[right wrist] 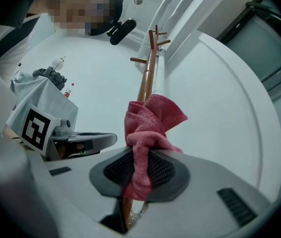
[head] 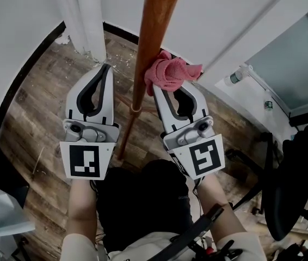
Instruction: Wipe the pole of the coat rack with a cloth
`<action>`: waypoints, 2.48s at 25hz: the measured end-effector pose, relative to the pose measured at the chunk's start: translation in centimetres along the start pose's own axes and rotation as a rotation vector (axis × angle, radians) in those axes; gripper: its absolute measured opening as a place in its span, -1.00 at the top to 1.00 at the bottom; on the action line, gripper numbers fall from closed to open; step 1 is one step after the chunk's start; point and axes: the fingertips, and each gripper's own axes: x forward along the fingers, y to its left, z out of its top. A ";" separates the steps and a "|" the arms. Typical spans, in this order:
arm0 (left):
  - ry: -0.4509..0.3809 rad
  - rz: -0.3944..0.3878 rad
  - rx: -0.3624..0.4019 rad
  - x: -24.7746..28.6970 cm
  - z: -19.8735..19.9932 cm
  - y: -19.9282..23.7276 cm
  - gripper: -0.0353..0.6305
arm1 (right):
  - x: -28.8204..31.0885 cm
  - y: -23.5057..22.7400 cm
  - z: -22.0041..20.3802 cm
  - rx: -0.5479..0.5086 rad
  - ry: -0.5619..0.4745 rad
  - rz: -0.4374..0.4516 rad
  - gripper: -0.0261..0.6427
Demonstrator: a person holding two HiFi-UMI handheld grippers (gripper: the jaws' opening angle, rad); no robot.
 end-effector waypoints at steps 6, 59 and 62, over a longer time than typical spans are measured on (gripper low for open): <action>0.027 -0.020 -0.014 -0.3 -1.2 -0.8 0.85 | -0.2 0.3 -1.9 -0.001 0.043 0.004 0.70; 0.213 -0.062 -0.104 -3.0 -9.5 -2.2 0.85 | -2.7 2.9 -20.0 0.119 0.454 0.061 0.70; 0.214 -0.061 -0.105 -3.1 -9.5 -2.1 0.85 | -2.8 3.1 -20.6 0.130 0.470 0.064 0.70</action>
